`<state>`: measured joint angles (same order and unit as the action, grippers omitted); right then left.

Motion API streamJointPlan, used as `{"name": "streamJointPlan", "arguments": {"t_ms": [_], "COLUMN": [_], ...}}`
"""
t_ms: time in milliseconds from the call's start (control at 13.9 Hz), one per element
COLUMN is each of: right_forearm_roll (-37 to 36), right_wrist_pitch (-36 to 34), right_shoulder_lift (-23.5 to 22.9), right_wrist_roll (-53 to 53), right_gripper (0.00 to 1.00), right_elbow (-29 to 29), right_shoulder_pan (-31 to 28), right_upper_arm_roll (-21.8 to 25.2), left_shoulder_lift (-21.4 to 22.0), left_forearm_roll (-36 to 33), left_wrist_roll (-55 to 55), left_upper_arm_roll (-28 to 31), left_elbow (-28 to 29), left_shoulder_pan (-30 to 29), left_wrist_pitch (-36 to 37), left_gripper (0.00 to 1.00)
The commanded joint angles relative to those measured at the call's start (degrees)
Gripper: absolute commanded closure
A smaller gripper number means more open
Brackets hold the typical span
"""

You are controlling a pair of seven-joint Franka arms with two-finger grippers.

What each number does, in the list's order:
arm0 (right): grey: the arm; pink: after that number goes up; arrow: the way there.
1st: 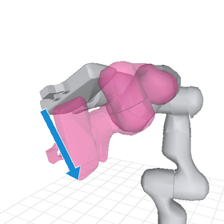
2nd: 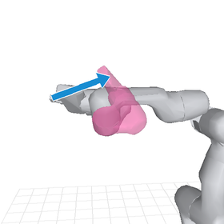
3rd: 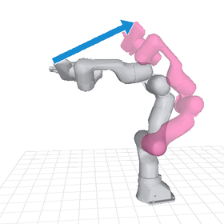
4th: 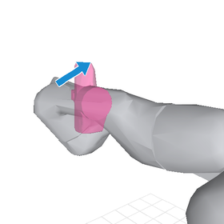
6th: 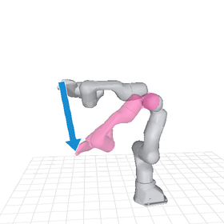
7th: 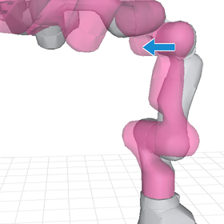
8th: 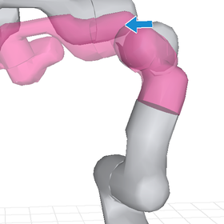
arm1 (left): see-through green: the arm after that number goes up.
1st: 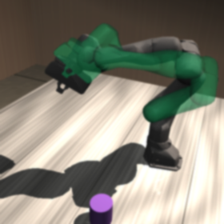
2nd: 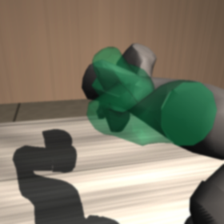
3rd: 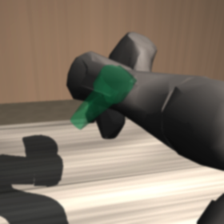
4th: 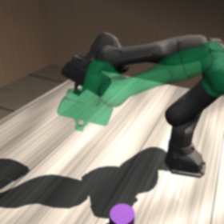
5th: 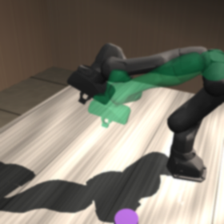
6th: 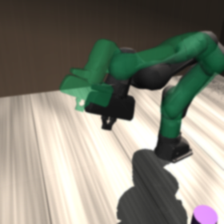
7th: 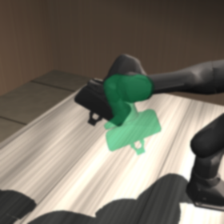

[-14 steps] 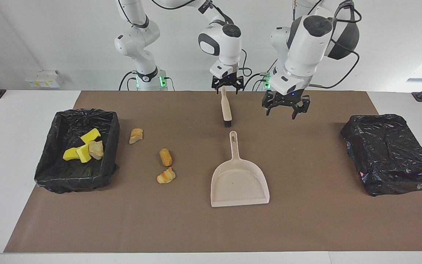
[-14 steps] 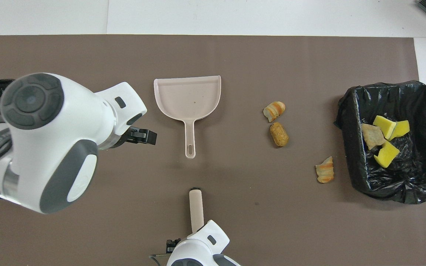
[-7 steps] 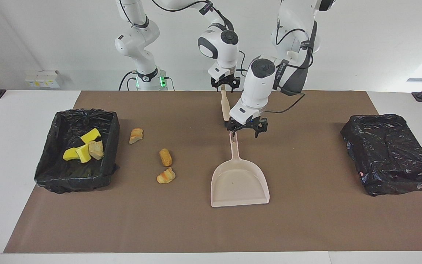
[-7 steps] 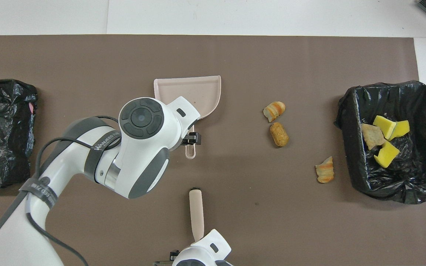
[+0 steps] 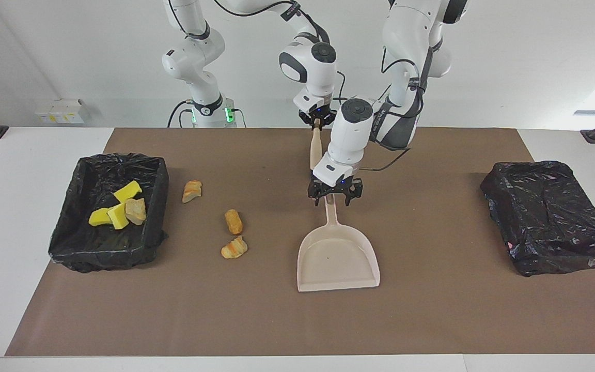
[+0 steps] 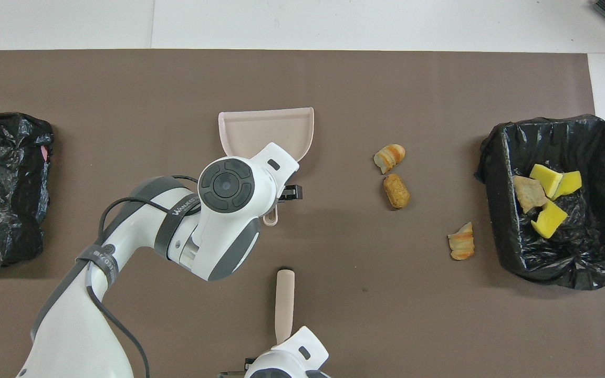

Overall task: Sweep and dump trash in bin
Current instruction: 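Grasp the dustpan handle with the left gripper while the right gripper reaches the brush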

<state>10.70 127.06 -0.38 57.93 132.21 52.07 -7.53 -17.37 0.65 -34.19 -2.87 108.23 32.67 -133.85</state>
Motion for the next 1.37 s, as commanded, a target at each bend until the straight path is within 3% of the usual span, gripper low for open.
{"name": "streamJointPlan", "arguments": {"t_ms": [0, 72, 144, 216, 359, 503, 719, 862, 1006, 1150, 1294], "right_forearm_roll": [0.91, 0.82, 0.47, 0.20, -1.54, -5.93, -12.53, -13.42, -16.04, -17.20, -18.07], "right_wrist_pitch": [-3.82, -5.06, -6.98, -9.18, -13.92, -18.50, -21.94, -23.43, -27.28, -31.51, -31.01], "right_shoulder_lift": [0.99, 1.51, 2.13, 3.18, 6.16, 7.14, 6.97, 6.97, 7.14, 7.14, 9.07], "right_wrist_roll": [-0.10, -0.10, -0.01, -0.10, -0.18, -0.18, -0.18, -1.23, -1.33, -1.50, -5.69], "right_gripper": [1.00, 1.00, 1.00, 1.00, 1.00, 1.00, 1.00, 1.00, 1.00, 1.00, 1.00], "right_elbow": [-0.36, -0.72, -1.24, -1.51, -1.95, -2.82, -3.01, -3.01, -2.22, -2.04, 1.89], "right_shoulder_pan": [-0.47, -1.08, -2.31, -4.15, -8.27, -12.06, -17.94, -25.66, -29.81, -32.88, -38.33], "right_upper_arm_roll": [0.32, 0.58, 0.67, 0.76, 0.85, 0.76, 0.76, 0.76, 0.76, 0.76, 0.67], "left_shoulder_lift": [-1.18, -1.26, -1.35, -1.35, -1.27, -1.09, 0.40, 3.20, 5.05, 5.94, 6.47], "left_forearm_roll": [-0.47, -0.65, -1.17, -2.66, -3.11, -3.20, -10.03, -10.32, -10.32, -10.32, -9.62], "left_wrist_roll": [-0.44, -0.26, -0.17, -0.17, -0.17, -0.17, 2.01, 10.24, 19.12, 24.25, 27.32], "left_upper_arm_roll": [0.76, 0.76, 0.76, 0.76, 0.76, 1.02, 1.11, 1.37, 1.37, 1.37, 1.37], "left_elbow": [-0.21, -0.30, -0.38, -0.30, -0.30, -0.99, -2.84, -2.76, -2.76, -2.24, -0.31], "left_shoulder_pan": [0.55, 0.38, 0.29, 0.20, 0.11, 0.20, -0.15, -0.50, -1.47, -2.08, -2.26], "left_wrist_pitch": [-2.29, -2.38, -1.77, -1.16, 2.34, 5.17, 10.69, 14.99, 19.66, 20.91, 18.98], "left_gripper": [0.00, 0.00, 0.11, 0.25, 0.69, 0.92, 1.00, 1.00, 1.00, 1.00, 0.96]}}
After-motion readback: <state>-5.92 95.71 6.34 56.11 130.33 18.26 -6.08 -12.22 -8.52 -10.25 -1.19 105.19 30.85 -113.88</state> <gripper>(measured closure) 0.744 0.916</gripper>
